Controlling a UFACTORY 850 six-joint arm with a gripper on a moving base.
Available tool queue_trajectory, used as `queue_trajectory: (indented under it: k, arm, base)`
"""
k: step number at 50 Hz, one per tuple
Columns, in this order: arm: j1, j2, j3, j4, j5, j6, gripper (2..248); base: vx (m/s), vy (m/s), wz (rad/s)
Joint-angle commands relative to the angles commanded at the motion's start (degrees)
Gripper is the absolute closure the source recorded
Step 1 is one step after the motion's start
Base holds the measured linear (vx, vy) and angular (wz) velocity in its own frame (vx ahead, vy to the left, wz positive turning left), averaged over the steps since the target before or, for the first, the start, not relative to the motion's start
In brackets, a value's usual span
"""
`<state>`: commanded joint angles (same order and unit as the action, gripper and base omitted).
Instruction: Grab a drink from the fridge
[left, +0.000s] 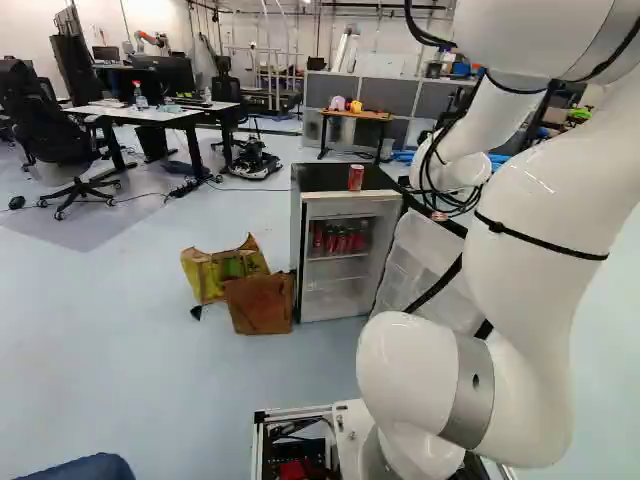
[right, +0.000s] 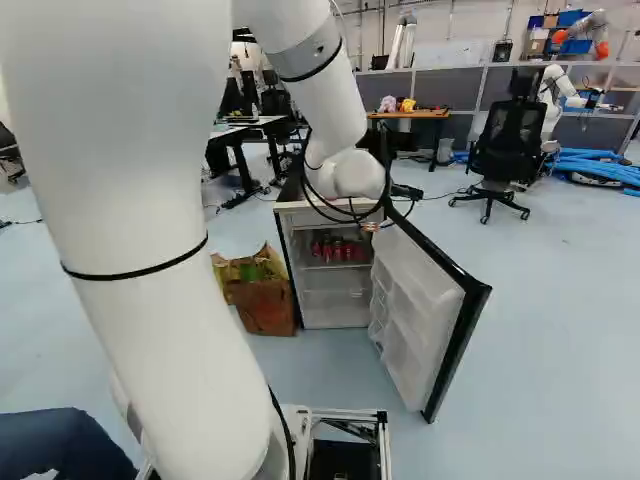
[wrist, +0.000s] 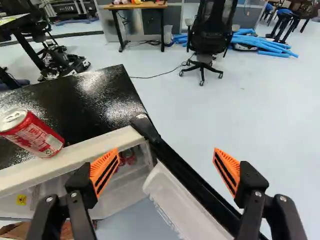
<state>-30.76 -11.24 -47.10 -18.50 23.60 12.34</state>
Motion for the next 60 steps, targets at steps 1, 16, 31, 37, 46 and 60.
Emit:
queue_trajectory:
  k: [1,16,31,37,46,60]
  arm:
    - [-0.16,-0.09,-0.1,0.0,-0.22,0.0,3]
    - [-2.57,-1.52,-1.73,0.36,-3.58,0.0,3]
    - [-4.92,-3.14,-3.6,2.24,-6.76,0.0,3]
    - [-5.8,-3.92,-4.52,3.46,-7.17,0.0,3]
    - [-7.06,-5.19,-6.02,5.6,-7.17,0.0,3]
    - [-8.96,-7.27,-8.5,8.72,-7.37,0.0,3]
  base:
    - [0.0,0.0,0.0]
    - [0.0,0.0,0.0]
    - [0.0,0.0,0.0]
    - [0.0,0.0,0.0]
    - [0.0,0.0,0.0]
    - [0.0,0.0,0.0]
